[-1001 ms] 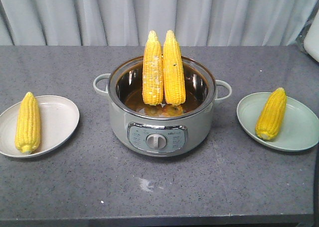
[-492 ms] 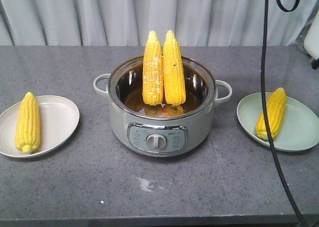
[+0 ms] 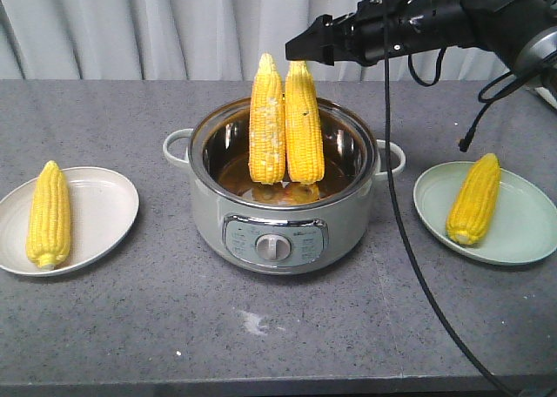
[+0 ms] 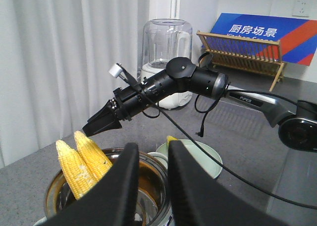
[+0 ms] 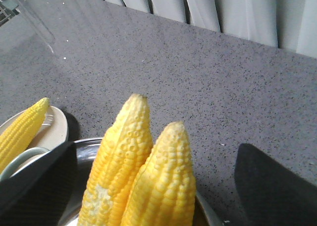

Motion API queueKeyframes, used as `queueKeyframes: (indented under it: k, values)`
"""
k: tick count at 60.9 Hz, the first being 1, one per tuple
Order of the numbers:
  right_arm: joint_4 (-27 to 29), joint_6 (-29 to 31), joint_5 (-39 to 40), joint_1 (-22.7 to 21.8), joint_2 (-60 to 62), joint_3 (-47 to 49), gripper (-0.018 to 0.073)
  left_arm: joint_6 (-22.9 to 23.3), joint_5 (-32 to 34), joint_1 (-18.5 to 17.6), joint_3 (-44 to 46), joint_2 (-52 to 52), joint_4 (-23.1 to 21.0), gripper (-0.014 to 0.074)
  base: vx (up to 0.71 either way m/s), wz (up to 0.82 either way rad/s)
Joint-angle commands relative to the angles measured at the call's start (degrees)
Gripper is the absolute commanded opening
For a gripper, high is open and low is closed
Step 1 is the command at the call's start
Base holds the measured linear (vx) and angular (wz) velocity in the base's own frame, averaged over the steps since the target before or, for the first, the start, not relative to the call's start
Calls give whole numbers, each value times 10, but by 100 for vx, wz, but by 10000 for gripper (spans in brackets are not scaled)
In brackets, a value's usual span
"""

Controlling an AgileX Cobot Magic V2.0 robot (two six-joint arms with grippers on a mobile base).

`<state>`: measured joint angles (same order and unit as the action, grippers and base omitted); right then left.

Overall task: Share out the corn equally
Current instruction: 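Reach the right gripper over the pot and grasp another corn cob, then lift the grasped cob out of the pot with the right gripper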

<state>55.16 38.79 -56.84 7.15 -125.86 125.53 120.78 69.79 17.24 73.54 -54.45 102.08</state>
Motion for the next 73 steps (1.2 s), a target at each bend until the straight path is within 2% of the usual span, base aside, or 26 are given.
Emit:
queueKeyframes:
  k: [1, 18, 27, 38, 50, 58, 63, 73]
  values:
    - [31, 7, 22, 2, 27, 19, 610, 7, -17, -4, 18, 3, -40, 145, 0, 0]
    - [31, 5, 13, 2, 4, 19, 587, 6, -17, -4, 18, 3, -39, 145, 0, 0]
    - [23, 3, 1, 2, -1, 19, 538, 6, -17, -4, 18, 3, -39, 145, 0, 0]
    - [-13, 4, -7, 2, -3, 19, 384, 6, -17, -4, 18, 3, -39, 145, 0, 0]
    - [-10, 9, -10, 2, -3, 19, 147, 6, -17, -4, 18, 3, -39, 145, 0, 0]
    - [-5, 10, -12, 2, -3, 19, 32, 6, -17, -4, 18, 3, -39, 145, 0, 0]
    - [12, 18, -12, 2, 3, 19, -13, 6, -17, -4, 18, 3, -39, 145, 0, 0]
    - [35, 57, -2, 2, 24, 19, -8, 6, -18, -4, 18, 3, -39, 145, 0, 0]
